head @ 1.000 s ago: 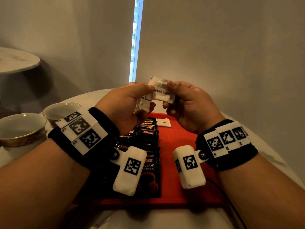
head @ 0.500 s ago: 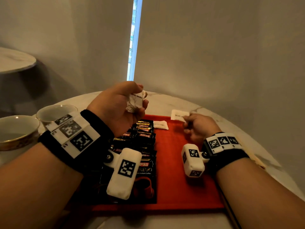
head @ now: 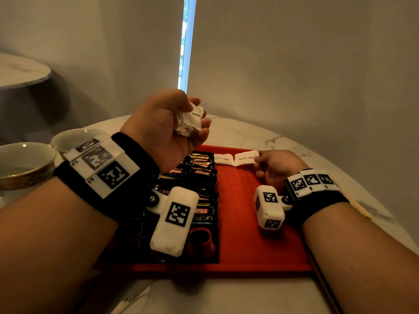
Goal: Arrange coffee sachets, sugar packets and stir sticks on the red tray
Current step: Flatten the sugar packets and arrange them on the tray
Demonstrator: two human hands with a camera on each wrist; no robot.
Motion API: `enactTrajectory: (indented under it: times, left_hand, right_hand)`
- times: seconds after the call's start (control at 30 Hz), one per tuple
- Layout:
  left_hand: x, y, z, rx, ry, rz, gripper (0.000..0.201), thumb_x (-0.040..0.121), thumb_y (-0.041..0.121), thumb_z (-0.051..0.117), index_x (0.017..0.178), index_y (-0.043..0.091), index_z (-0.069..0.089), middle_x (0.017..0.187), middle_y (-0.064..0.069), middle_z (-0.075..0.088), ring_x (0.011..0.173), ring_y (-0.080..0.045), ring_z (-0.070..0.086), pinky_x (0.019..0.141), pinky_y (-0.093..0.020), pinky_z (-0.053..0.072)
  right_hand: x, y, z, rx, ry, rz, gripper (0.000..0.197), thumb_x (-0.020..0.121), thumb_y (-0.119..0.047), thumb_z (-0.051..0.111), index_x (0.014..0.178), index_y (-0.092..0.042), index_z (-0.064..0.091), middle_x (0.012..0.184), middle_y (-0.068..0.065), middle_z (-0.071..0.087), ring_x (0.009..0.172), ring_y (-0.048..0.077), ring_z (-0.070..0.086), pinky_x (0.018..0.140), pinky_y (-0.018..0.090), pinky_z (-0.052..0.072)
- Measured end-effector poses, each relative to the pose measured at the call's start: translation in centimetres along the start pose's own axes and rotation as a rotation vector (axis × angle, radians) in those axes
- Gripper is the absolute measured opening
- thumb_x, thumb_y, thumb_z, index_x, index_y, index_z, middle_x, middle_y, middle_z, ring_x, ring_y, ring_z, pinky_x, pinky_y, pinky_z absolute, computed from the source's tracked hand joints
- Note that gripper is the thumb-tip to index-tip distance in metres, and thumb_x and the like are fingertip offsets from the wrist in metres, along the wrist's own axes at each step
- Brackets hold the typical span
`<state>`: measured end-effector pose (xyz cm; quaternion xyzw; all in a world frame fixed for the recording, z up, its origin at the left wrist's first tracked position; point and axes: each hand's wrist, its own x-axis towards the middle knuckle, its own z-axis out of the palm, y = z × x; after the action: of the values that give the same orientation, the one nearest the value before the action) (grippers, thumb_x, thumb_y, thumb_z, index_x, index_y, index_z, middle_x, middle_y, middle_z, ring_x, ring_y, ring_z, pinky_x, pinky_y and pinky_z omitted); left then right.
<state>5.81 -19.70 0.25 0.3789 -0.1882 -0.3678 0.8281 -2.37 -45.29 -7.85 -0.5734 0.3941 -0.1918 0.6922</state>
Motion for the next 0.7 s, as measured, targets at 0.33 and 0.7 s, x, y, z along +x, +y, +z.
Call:
enactTrajectory:
  times: [0.33,0.7]
  left_hand:
    - [0.0,0.0,-0.1,0.006,-0.016,0.007,0.022,0.090,0.008,0.037,0.104,0.007,0.054,0.098,-0.014,0.053,0.067,-0.019,0.058,0.054,-0.023,0.051]
    - [0.0,0.0,0.0,0.002,-0.022,0.000,0.024,0.090,0.008,0.036,0.106,0.007,0.053,0.100,-0.015,0.052,0.071,-0.021,0.058,0.056,-0.022,0.053]
  right_hand:
    - [-0.4,-0.1,0.4,-0.057,0.008,-0.015,0.032,0.100,0.004,0.036,0.116,-0.001,0.062,0.103,0.015,0.068,0.052,0.008,0.052,0.038,0.018,0.037]
    - [-1.1,-0.1,1.2,-0.099,-0.031,-0.037,0.034,0.102,0.005,0.037,0.130,0.003,0.056,0.116,0.020,0.064,0.071,0.014,0.061,0.044,0.018,0.051]
